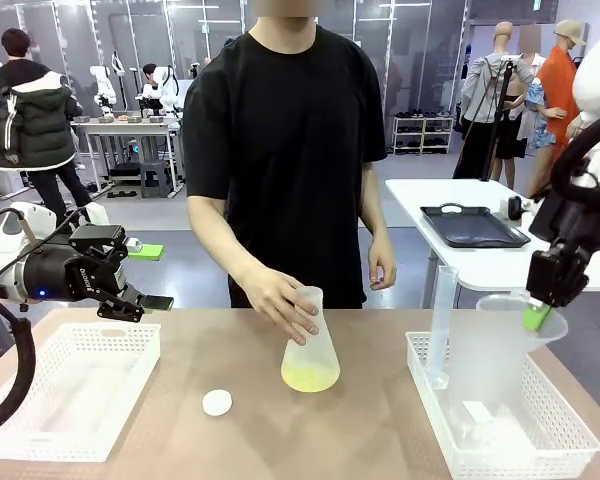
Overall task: Prepare the solutions needed for the experiment.
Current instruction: Once the solution is in the Big flask , pick up the Plastic Funnel and place it back into the right Organizing basket.
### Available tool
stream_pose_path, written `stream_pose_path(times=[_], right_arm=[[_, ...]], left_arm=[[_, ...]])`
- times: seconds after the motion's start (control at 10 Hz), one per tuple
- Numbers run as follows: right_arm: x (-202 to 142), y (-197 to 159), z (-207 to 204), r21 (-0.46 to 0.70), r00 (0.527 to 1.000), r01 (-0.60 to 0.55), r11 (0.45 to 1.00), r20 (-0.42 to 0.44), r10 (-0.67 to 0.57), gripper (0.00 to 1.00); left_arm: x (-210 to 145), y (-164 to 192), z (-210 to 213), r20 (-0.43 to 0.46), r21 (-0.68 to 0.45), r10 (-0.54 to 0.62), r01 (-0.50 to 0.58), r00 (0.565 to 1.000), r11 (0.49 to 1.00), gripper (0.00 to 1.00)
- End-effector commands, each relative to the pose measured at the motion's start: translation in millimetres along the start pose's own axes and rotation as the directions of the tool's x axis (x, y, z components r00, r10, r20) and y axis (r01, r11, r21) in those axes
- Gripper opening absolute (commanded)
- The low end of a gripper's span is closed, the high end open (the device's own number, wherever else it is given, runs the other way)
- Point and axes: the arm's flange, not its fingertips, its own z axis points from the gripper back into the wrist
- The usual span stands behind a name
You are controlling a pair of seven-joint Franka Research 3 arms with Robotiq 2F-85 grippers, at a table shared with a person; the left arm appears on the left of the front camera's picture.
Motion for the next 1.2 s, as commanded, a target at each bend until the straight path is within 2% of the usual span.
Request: stream_pose_path(times=[0.0,0.4,0.5,0.7,1.0,1.1], right_arm=[[6.4,-10.5,-16.9,0.017,0.993,0.12,0.993,-0.007,-0.119,0.03],[19.8,-43.2,-53.3,0.082,0.963,0.267,0.96,-0.071,-0.262,0.03],[23.3,-53.1,-62.5,0.059,0.943,0.325,0.944,-0.092,-0.319,0.03],[28.7,-68.1,-74.9,0.028,0.918,0.391,0.92,-0.083,-0.388,0.03],[32.9,-76.9,-86.4,-0.006,0.899,0.433,0.901,-0.063,-0.433,0.03],[33.8,-77.3,-87.1,-0.017,0.899,0.434,0.901,-0.055,-0.435,0.23]], left_arm=[[0.3,-2.2,-1.3,-0.001,-0.017,0.0,0.0,1.0,1.0,1.0],[0.3,-2.2,-1.3,-0.001,-0.017,0.0,0.0,1.0,1.0,1.0],[0.3,-2.2,-1.3,-0.001,-0.017,0.0,0.0,1.0,1.0,1.0],[0.3,-2.2,-1.3,-0.001,-0.017,0.0,0.0,1.0,1.0,1.0],[0.3,-2.2,-1.3,-0.001,-0.017,0.0,0.0,1.0,1.0,1.0],[0.3,-2.2,-1.3,-0.001,-0.017,0.0,0.0,1.0,1.0,1.0]])
